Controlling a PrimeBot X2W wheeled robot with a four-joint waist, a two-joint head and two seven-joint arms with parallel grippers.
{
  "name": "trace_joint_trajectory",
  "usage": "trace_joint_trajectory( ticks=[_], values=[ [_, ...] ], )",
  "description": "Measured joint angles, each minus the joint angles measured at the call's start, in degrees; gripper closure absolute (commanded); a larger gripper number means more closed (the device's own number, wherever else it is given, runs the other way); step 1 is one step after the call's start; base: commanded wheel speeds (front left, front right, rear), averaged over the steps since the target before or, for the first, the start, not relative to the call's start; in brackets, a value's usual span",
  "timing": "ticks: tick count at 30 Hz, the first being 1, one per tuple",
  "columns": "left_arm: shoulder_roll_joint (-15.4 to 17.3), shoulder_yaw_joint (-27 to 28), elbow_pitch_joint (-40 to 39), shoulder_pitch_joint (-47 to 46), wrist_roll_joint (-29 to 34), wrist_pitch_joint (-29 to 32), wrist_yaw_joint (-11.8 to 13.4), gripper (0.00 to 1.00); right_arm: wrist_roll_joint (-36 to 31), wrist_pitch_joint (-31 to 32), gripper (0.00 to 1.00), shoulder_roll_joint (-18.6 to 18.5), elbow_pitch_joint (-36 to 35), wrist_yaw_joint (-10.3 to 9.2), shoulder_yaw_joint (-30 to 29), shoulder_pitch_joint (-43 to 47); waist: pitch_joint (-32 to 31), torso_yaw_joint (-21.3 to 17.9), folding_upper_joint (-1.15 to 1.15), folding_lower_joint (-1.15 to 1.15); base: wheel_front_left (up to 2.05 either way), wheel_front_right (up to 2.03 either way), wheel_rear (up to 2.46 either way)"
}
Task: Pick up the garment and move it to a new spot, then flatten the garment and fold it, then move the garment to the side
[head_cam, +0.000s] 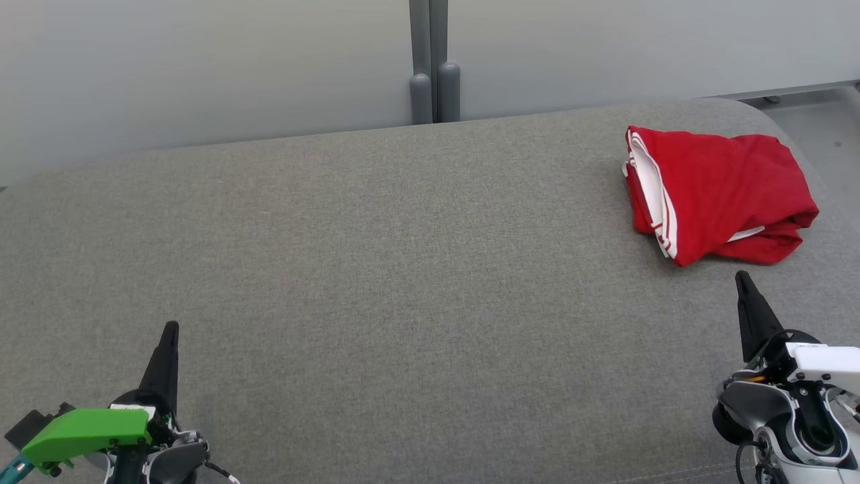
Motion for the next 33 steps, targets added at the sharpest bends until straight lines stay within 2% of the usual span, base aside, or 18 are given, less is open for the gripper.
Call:
trace_joint_trajectory(
  ticks=[33],
  values=[
    [0.0,0.1,0.0,0.0,0.1,0.0,0.0,1.00,0.0,0.1,1.00,0.1,0.0,0.00,-0.1,0.0,0.0,0.0,0.00,0.00,0.00,0.00,0.00]
  ],
)
